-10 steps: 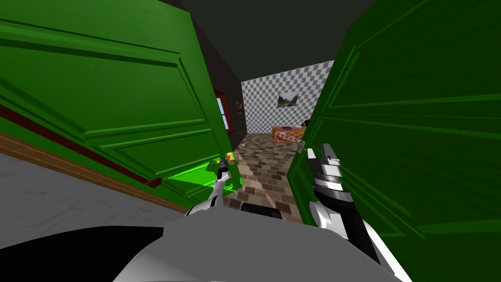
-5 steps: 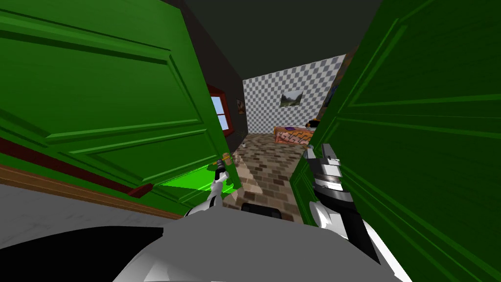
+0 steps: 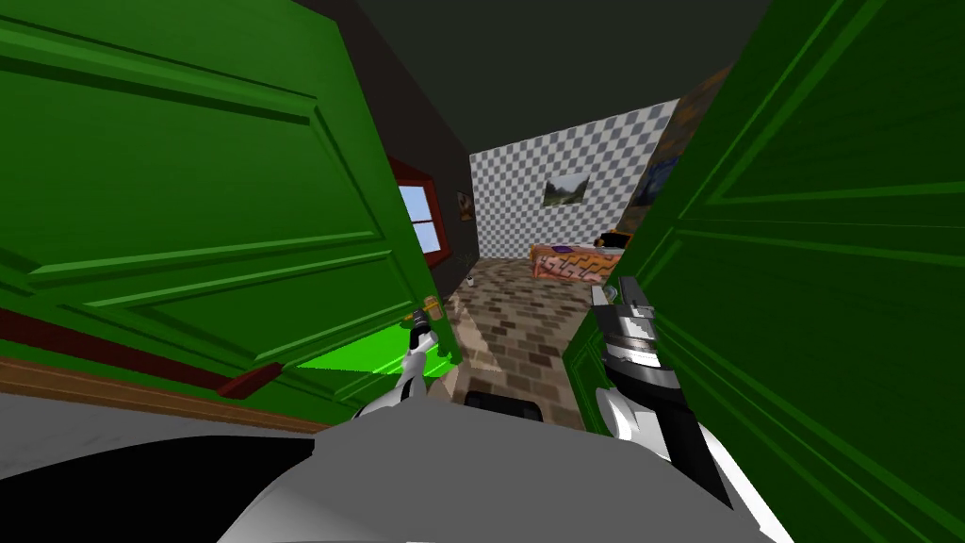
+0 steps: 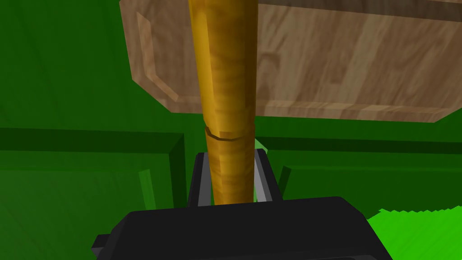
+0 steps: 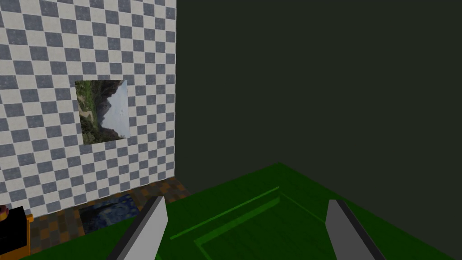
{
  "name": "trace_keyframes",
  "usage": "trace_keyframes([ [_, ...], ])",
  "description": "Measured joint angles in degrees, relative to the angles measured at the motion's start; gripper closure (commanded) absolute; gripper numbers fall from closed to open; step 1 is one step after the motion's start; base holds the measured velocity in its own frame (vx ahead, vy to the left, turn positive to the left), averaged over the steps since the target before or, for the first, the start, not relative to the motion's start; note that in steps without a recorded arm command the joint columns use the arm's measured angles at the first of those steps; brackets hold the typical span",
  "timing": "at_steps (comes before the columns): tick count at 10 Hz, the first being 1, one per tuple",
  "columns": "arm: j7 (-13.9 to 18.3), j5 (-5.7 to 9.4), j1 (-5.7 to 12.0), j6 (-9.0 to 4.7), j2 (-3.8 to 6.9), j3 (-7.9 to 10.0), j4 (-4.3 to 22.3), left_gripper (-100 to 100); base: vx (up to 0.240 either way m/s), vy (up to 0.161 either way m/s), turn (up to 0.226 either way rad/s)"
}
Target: Push the door open
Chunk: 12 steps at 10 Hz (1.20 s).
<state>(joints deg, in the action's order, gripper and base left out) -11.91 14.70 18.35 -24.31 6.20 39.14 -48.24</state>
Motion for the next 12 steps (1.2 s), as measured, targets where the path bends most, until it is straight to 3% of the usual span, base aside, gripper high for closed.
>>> trace_keyframes([
  [2, -0.62, 0.38, 0.09, -0.55, 0.32, 1.47, 0.46, 100, 0.183, 0.018, 0.028],
  [7, -2.28, 1.38, -0.54, -0.04, 0.40, 5.32, -1.25, 100, 0.186, 0.023, 0.037],
  [11, -3.11, 1.99, -0.45, -0.53, 1.19, 7.61, -1.02, 100, 0.152, 0.016, 0.036],
  [12, -3.46, 2.18, -0.62, -0.45, 0.94, 8.41, -1.31, 100, 0.219, 0.043, 0.041],
])
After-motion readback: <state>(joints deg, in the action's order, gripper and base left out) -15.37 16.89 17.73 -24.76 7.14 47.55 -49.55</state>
